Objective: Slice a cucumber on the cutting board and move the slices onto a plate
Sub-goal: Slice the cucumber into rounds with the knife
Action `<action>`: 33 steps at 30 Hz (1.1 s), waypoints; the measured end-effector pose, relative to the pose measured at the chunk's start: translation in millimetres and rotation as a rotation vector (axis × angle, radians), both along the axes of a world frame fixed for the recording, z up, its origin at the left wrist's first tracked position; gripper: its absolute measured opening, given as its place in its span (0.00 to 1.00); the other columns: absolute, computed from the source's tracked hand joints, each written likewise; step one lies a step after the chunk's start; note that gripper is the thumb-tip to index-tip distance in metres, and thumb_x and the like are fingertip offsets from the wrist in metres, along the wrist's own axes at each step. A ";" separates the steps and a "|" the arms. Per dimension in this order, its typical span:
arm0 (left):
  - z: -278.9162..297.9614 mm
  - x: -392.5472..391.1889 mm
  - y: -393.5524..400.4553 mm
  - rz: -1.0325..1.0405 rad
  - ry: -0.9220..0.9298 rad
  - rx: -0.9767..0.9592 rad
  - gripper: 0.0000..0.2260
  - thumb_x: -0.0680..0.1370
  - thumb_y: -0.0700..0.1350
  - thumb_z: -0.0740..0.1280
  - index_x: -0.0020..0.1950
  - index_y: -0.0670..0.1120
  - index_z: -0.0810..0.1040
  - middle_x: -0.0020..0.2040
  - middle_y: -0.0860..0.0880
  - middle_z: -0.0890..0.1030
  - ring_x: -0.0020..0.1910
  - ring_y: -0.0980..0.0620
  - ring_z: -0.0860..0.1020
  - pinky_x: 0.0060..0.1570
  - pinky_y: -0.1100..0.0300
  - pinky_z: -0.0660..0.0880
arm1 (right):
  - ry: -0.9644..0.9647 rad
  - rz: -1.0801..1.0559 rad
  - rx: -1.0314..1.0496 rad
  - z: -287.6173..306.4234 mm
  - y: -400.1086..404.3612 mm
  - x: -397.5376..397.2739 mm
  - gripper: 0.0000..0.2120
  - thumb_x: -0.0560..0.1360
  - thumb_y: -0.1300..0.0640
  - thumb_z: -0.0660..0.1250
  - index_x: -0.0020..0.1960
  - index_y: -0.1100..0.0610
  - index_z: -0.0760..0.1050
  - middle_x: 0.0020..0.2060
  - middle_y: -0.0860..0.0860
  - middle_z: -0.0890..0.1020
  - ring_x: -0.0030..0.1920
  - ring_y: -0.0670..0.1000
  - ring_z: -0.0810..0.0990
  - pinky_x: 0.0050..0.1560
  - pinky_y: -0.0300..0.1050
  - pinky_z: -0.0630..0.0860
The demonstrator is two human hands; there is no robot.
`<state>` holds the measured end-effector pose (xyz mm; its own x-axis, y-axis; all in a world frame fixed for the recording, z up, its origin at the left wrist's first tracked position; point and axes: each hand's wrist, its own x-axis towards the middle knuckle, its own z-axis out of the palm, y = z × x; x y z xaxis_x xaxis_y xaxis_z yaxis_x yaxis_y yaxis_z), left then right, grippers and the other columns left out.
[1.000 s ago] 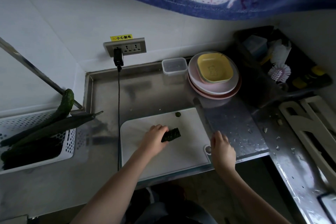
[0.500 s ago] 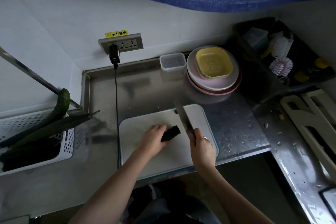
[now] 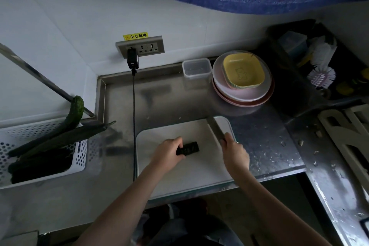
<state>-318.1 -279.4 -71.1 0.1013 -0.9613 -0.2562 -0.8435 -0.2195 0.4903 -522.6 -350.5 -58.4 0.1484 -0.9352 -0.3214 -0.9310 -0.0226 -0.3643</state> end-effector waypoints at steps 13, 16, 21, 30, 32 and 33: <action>-16.7 -9.9 4.8 -0.234 -0.114 -0.212 0.28 0.68 0.33 0.71 0.66 0.49 0.74 0.64 0.49 0.77 0.59 0.46 0.76 0.47 0.48 0.77 | -0.015 0.245 0.017 14.9 38.6 26.0 0.04 0.81 0.55 0.52 0.55 0.55 0.62 0.39 0.56 0.79 0.37 0.59 0.78 0.36 0.52 0.77; -15.7 -11.0 7.6 -0.261 -0.160 -0.292 0.27 0.60 0.32 0.75 0.56 0.46 0.77 0.57 0.48 0.77 0.52 0.46 0.79 0.37 0.52 0.78 | 0.017 0.255 0.009 13.8 44.2 25.9 0.06 0.82 0.56 0.51 0.56 0.55 0.62 0.42 0.57 0.81 0.40 0.60 0.80 0.37 0.51 0.76; -20.8 -8.7 4.3 -0.446 -0.257 -0.357 0.32 0.58 0.33 0.76 0.61 0.44 0.74 0.55 0.47 0.76 0.53 0.47 0.70 0.43 0.51 0.78 | 0.057 0.278 0.001 12.4 53.0 25.8 0.10 0.82 0.56 0.50 0.62 0.56 0.61 0.46 0.56 0.81 0.43 0.59 0.82 0.38 0.50 0.76; -23.6 -9.4 -4.2 -0.612 -0.338 -0.319 0.41 0.55 0.37 0.79 0.65 0.44 0.66 0.57 0.47 0.76 0.57 0.48 0.70 0.45 0.52 0.78 | 0.070 0.253 0.038 15.6 60.6 30.4 0.14 0.81 0.61 0.53 0.66 0.54 0.58 0.48 0.55 0.79 0.44 0.58 0.81 0.38 0.47 0.72; -24.8 -8.3 -5.0 -0.627 -0.335 -0.343 0.40 0.55 0.36 0.78 0.64 0.43 0.66 0.56 0.47 0.75 0.56 0.47 0.70 0.44 0.53 0.78 | 0.064 0.256 0.050 18.0 62.8 30.9 0.15 0.80 0.62 0.54 0.66 0.54 0.57 0.49 0.55 0.79 0.44 0.58 0.81 0.38 0.47 0.70; -24.9 -7.1 -4.9 -0.627 -0.334 -0.358 0.40 0.55 0.36 0.78 0.63 0.44 0.66 0.55 0.47 0.76 0.55 0.47 0.70 0.43 0.53 0.78 | 0.060 0.260 0.056 19.4 63.8 32.1 0.16 0.80 0.62 0.54 0.67 0.54 0.56 0.49 0.56 0.79 0.45 0.58 0.81 0.38 0.47 0.70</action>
<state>-325.2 -284.4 -96.0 -0.4692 -0.8827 0.0278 -0.8724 0.4681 0.1405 -490.5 -286.7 -39.1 0.3605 -0.8487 -0.3870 -0.9165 -0.2450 -0.3163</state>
